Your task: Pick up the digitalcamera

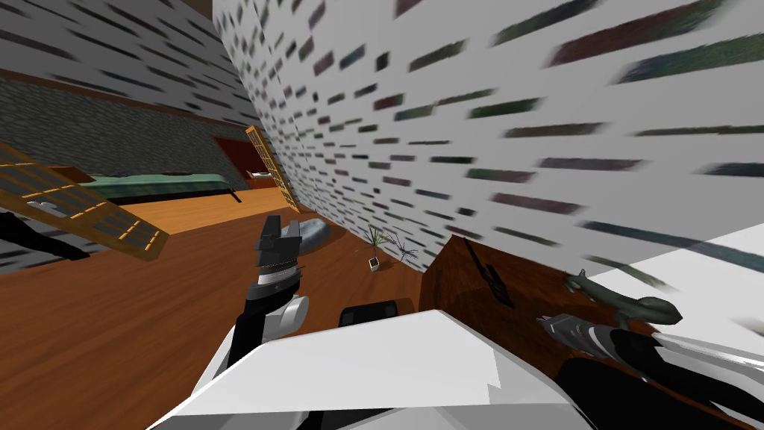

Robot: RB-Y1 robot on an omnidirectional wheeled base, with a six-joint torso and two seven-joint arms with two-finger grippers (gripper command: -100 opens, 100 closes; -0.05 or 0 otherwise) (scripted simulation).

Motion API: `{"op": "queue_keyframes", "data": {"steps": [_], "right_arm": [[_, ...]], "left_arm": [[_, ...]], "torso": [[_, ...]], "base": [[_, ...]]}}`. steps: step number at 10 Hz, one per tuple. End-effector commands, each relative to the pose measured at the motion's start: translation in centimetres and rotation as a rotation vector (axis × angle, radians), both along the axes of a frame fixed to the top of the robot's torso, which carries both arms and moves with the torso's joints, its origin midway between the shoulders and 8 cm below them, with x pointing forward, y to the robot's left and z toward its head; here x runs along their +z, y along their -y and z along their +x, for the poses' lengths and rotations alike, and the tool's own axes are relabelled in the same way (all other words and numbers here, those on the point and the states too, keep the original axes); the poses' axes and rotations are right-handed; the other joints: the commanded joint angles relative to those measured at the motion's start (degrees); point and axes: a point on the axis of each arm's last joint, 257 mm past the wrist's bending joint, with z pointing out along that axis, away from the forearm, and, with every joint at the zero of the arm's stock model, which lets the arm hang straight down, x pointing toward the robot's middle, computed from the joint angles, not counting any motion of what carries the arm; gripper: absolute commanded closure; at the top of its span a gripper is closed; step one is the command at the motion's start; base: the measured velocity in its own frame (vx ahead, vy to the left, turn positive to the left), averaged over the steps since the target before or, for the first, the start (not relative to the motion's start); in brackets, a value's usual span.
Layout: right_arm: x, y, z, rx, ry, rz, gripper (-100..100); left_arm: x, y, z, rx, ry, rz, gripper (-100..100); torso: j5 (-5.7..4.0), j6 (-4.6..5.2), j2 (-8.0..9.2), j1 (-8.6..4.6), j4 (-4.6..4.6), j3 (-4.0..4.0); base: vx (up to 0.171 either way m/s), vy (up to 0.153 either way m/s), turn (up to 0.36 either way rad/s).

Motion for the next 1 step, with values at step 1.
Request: {"op": "queue_keyframes", "data": {"steps": [1], "right_arm": [[0.00,0.00,0.00,0.000,0.000,0.000,0]], "left_arm": [[0.00,0.00,0.00,0.000,0.000,0.000,0]], "torso": [[0.00,0.00,0.00,0.00,0.00,0.00]], "base": [[0.000,0.000,0.000]]}}
